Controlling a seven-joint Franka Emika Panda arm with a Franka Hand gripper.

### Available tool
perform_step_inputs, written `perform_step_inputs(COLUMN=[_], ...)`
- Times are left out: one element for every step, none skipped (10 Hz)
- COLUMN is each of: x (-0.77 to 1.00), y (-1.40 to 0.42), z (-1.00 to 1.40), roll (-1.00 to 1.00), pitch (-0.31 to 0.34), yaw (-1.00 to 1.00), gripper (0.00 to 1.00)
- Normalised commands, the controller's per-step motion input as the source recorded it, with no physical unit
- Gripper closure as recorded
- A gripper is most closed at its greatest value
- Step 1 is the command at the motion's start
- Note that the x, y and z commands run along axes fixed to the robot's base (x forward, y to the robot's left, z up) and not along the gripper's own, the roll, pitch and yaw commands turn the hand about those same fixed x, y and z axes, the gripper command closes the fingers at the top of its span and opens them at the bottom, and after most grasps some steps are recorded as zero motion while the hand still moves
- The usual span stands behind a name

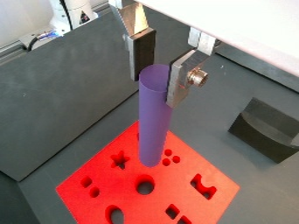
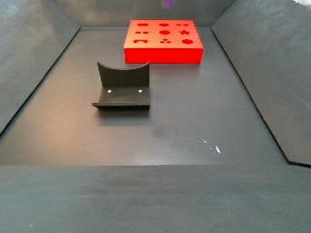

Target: Insert the round object.

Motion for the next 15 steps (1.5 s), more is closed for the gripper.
perform_step_inputs(x=[0.00,0.16,0.15,0.05,-0.01,0.00,0.01,0.00,0.00,0.00,-0.01,-0.07,-0.04,0.00,0.00], y=[-0.46,-0.48,-0.29,-0.13,-0.08,-0.10,-0.05,-0.05,-0.03,0.00,0.00,-0.04,-0.06,-0.09,-0.12], z=[-0.35,-0.43,-0.43,-0.40,-0.36,-0.33,-0.36,-0.35,-0.34,-0.25,-0.22,-0.16,-0.13,-0.13,-0.15], roll=[0.17,0.17,0.11,0.07,0.12,0.12,0.09,0.12,0.13,0.12,0.14,0.16,0.14,0.12,0.10], pitch=[-0.050,-0.106,-0.144,-0.184,-0.273,-0.250,-0.251,-0.271,-0.256,-0.211,-0.186,-0.149,-0.069,-0.016,-0.001], yaw=[0.08,0.21,0.19,0.18,0.22,0.24,0.28,0.29,0.29,0.26,0.21,0.15,0.01,0.00,0.00], gripper=[1.00,1.00,1.00,1.00,1.00,1.00,1.00,1.00,1.00,1.00,1.00,1.00,1.00,1.00,1.00])
